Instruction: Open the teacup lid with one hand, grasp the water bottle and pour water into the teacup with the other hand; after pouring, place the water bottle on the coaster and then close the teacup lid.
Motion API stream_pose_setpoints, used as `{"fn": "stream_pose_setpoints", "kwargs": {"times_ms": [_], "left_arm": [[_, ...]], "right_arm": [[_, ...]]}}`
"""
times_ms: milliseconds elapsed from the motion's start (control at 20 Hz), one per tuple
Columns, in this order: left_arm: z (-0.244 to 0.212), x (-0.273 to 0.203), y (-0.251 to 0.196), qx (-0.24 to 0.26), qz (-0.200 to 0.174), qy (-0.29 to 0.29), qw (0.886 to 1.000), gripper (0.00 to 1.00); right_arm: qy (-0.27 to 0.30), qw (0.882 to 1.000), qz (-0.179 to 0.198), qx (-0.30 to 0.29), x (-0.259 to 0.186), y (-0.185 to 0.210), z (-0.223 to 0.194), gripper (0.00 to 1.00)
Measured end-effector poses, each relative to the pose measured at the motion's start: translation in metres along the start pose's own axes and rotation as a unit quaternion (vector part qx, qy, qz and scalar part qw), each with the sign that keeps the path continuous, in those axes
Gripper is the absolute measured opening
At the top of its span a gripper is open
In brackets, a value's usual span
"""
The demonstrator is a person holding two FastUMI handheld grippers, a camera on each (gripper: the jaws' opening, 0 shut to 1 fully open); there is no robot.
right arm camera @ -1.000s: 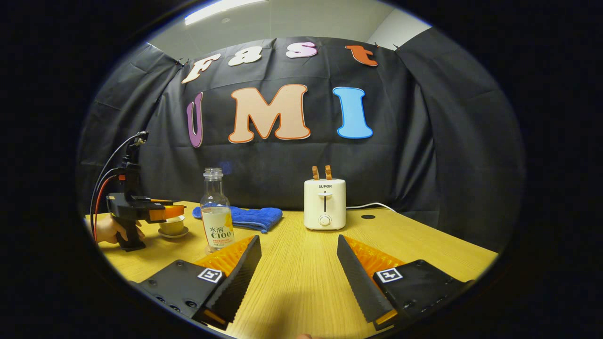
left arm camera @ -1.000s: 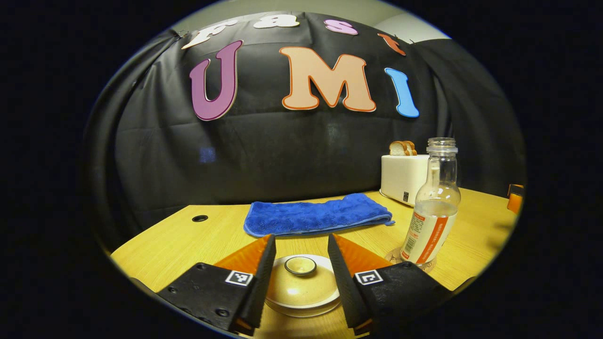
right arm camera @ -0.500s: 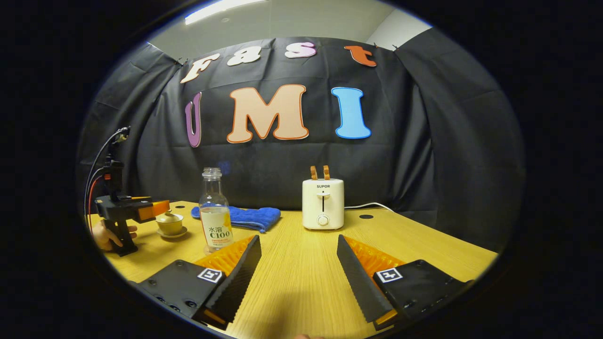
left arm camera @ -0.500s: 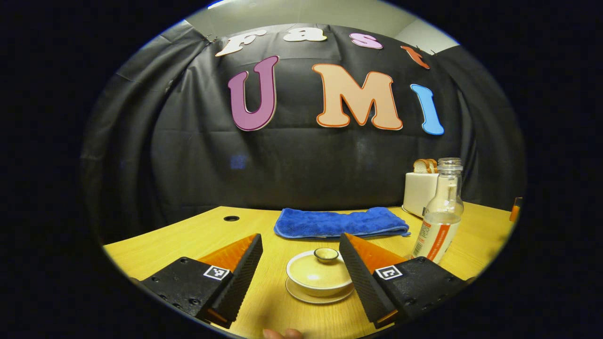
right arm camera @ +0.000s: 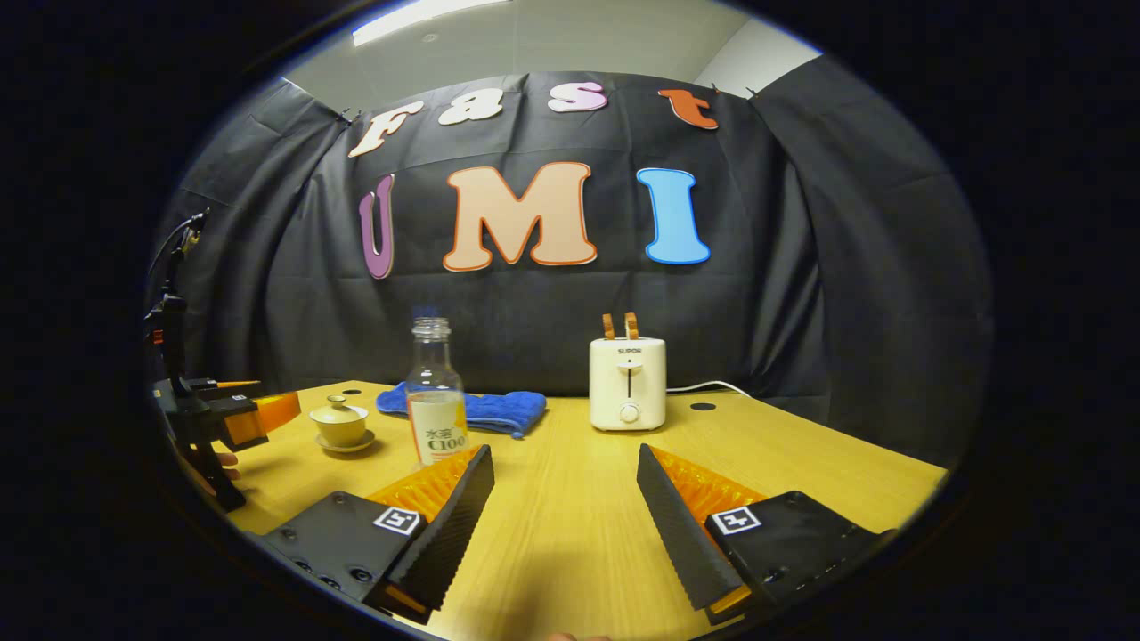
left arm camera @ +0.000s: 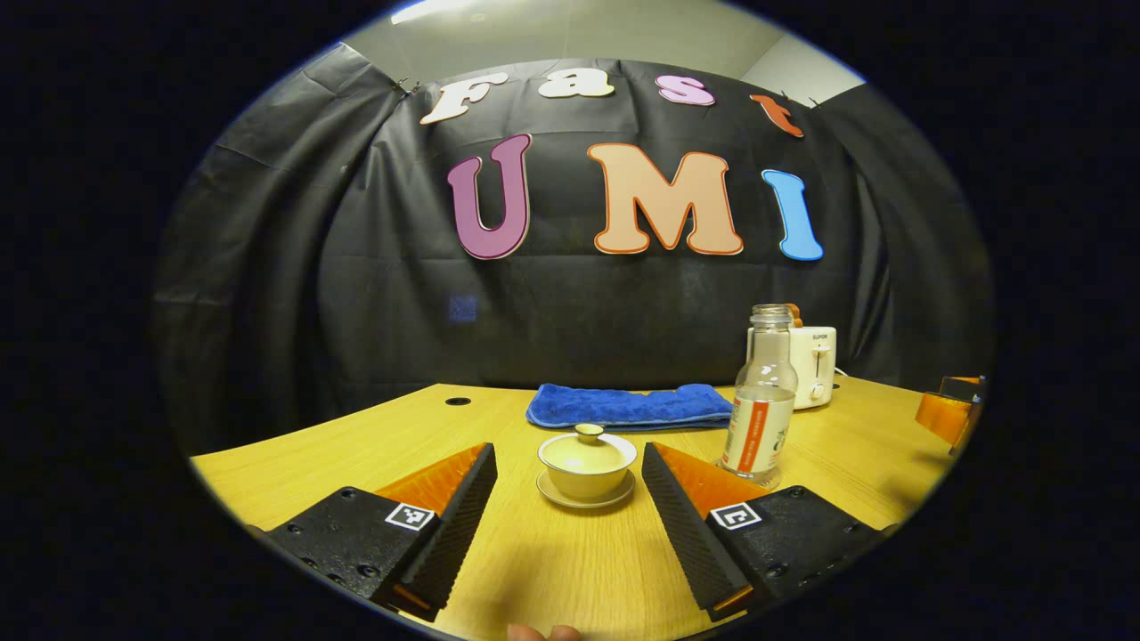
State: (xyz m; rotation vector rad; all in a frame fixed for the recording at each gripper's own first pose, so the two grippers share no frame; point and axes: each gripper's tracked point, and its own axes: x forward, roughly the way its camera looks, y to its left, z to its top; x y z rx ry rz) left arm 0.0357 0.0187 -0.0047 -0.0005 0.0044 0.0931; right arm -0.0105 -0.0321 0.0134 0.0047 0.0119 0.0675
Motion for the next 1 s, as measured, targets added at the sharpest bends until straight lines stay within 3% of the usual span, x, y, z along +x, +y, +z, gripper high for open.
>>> {"fn": "stream_pose_setpoints", "kwargs": {"times_ms": [550, 1000], "left_arm": [[0.000, -0.058, -0.026, 0.000, -0.016, -0.001, 1.000, 0.96], [0.003, -0.070, -0.033, 0.000, -0.021, -0.012, 1.000, 0.97]], "right_arm": [[0.002, 0.999, 0.033, 0.002, -0.036, 0.073, -0.003, 0.99], [0.003, 1.000, 0.031, 0.002, -0.045, 0.087, -0.003, 1.00]]}}
